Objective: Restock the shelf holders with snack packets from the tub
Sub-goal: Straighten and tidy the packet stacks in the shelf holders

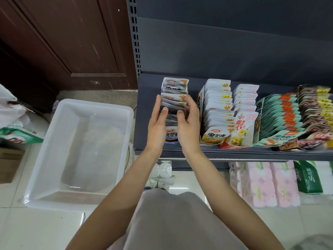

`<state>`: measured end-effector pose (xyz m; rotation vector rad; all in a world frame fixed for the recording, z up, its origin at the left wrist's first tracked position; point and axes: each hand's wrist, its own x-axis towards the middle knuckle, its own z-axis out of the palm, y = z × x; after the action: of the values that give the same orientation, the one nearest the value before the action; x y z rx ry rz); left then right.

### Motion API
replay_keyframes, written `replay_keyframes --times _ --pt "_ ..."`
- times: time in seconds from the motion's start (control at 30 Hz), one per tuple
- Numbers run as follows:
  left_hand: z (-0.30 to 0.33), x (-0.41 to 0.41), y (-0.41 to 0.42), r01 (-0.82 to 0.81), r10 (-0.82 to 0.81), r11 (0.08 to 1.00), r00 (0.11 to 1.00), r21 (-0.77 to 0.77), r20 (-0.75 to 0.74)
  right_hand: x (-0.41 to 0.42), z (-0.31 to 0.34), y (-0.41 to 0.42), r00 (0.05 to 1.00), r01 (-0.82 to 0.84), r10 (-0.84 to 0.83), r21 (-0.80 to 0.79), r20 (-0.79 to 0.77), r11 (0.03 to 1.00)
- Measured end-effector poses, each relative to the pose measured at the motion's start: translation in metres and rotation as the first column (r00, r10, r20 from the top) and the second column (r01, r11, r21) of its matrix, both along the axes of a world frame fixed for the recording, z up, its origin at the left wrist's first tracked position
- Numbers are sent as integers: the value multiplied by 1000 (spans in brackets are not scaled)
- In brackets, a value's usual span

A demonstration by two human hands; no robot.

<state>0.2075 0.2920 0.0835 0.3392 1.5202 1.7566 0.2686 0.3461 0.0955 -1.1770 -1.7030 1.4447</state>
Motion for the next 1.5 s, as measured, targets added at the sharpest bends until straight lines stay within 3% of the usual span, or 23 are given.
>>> replay_keyframes --times 0.1,0.2,0.37,0.57,0.7,0.83,0.97,1.1,1.23,1.4,1.5 --pt "1 -3 -2 12 -13 1000 999 -18 -42 -2 14 18 972 -137 92 203 214 970" --pt "2 -6 -6 54 -54 999 999 -3 5 -5 32 48 851 -418 230 342 472 842" --pt "3 -6 -4 57 -55 998 998 -29 42 -18 50 87 592 -743 392 288 704 604" --pt "1 -8 0 55 -51 996 997 -64 60 -22 60 117 385 -887 451 187 805 422" --pt "2 -9 0 74 -70 995 996 -67 51 -19 56 117 304 -929 488 141 818 342" --pt "3 -9 0 74 -72 995 997 -65 38 -23 57 117 271 -953 468 166 841 254" --pt "2 -9 -1 81 -80 995 997 -64 24 -22 59 118 223 -964 465 123 857 236" --pt "2 -8 0 85 -85 993 996 -78 7 -28 53 112 297 -955 175 296 939 35" --pt "2 -8 1 78 -83 991 996 -111 -37 -30 41 106 324 -941 -57 315 944 -123" --pt "6 -7 1 87 -113 978 985 -190 -133 -38 34 108 315 -949 24 316 949 -23" --pt "11 -12 0 53 -220 924 883 -379 -414 -42 33 110 347 -938 86 345 934 36"
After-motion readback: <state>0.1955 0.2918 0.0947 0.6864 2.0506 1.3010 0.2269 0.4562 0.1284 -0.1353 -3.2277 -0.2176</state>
